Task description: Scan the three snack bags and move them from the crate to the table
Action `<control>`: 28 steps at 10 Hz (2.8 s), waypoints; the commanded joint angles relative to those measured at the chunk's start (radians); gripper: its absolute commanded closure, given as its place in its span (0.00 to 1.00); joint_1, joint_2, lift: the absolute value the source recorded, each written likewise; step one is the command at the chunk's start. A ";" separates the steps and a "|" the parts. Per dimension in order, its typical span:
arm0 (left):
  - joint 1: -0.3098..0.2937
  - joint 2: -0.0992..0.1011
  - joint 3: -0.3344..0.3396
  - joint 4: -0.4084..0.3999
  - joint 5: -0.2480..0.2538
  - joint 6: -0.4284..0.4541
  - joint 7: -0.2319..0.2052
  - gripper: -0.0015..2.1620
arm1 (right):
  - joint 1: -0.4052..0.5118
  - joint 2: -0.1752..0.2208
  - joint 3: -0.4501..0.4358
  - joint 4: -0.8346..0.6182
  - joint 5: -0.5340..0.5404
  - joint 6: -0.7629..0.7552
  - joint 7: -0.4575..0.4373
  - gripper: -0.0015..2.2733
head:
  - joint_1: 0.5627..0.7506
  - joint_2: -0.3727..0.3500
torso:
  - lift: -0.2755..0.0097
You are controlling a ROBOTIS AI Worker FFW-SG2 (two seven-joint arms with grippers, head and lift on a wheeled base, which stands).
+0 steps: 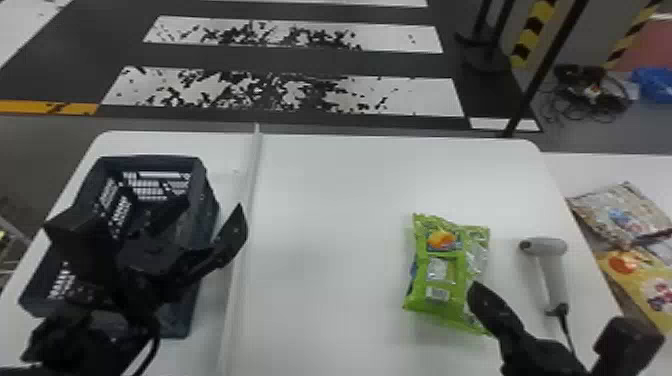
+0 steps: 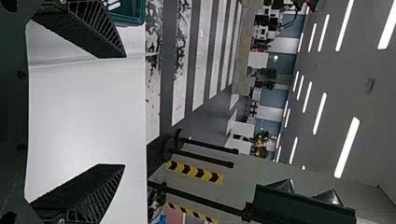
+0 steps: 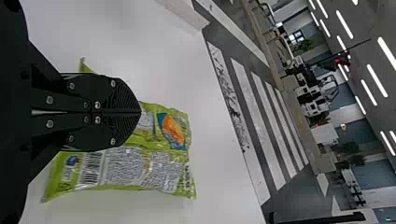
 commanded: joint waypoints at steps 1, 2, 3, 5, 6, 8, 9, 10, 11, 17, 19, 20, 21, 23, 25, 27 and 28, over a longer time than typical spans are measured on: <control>0.002 0.000 0.000 -0.010 -0.005 0.010 0.000 0.01 | -0.112 0.009 0.003 0.052 0.026 0.000 -0.012 0.99 | 0.70 0.46 | 0.75; 0.012 0.000 0.000 -0.020 -0.011 0.010 0.000 0.01 | -0.183 0.012 0.023 0.118 0.053 -0.015 -0.017 0.99 | 0.70 0.44 | 0.75; 0.017 0.002 0.001 -0.023 -0.019 0.010 0.001 0.01 | -0.229 0.013 0.045 0.178 0.065 -0.027 -0.017 0.99 | 0.70 0.44 | 0.75; 0.015 0.008 0.008 -0.023 -0.019 0.016 0.000 0.01 | -0.256 0.013 0.086 0.278 0.095 -0.138 -0.017 0.99 | 0.70 0.46 | 0.75; 0.015 0.011 0.009 -0.023 -0.019 0.019 -0.002 0.01 | -0.281 0.013 0.098 0.327 0.108 -0.153 -0.015 0.99 | 0.70 0.47 | 0.75; 0.015 0.014 0.011 -0.022 -0.019 0.019 -0.006 0.01 | -0.305 0.013 0.121 0.399 0.124 -0.159 -0.003 0.99 | 0.70 0.48 | 0.75; 0.015 0.014 0.012 -0.019 -0.019 0.019 -0.006 0.01 | -0.316 0.013 0.140 0.431 0.139 -0.165 0.014 0.99 | 0.70 0.49 | 0.75; 0.014 0.014 0.012 -0.014 -0.019 0.019 -0.006 0.01 | -0.321 0.013 0.151 0.459 0.161 -0.178 0.049 0.99 | 0.70 0.51 | 0.75; 0.011 0.015 0.011 -0.010 -0.019 0.019 -0.008 0.01 | -0.324 0.009 0.151 0.488 0.171 -0.178 0.095 0.99 | 0.70 0.53 | 0.75; -0.006 0.014 -0.005 0.004 -0.020 0.029 -0.008 0.01 | -0.324 -0.049 0.074 0.539 0.177 -0.168 0.310 0.99 | 0.70 0.51 | 0.75; -0.006 0.014 -0.005 0.006 -0.020 0.029 -0.006 0.01 | -0.313 -0.051 0.065 0.537 0.167 -0.156 0.356 0.99 | 0.70 0.49 | 0.75; -0.006 0.014 -0.005 0.006 -0.022 0.029 -0.006 0.01 | -0.304 -0.051 0.059 0.528 0.165 -0.162 0.363 0.99 | 0.70 0.49 | 0.75; -0.006 0.014 -0.005 0.004 -0.022 0.029 -0.006 0.01 | -0.287 -0.051 0.048 0.490 0.151 -0.159 0.373 0.99 | 0.70 0.49 | 0.75; -0.006 0.014 -0.009 0.003 -0.025 0.029 -0.006 0.01 | -0.221 -0.051 0.011 0.341 0.088 -0.119 0.379 0.99 | 0.70 0.49 | 0.75; -0.003 0.014 -0.009 -0.007 -0.025 0.029 -0.006 0.01 | -0.189 -0.049 -0.055 0.238 0.022 -0.036 0.416 0.93 | 0.70 0.49 | 0.75; -0.002 0.014 -0.009 -0.007 -0.025 0.029 -0.006 0.01 | -0.180 -0.049 -0.165 0.200 0.001 0.031 0.440 0.45 | 0.70 0.46 | 0.75; -0.002 0.014 -0.009 -0.007 -0.025 0.025 -0.006 0.01 | -0.180 -0.049 -0.224 0.198 0.004 0.031 0.440 0.00 | 0.70 0.42 | 0.75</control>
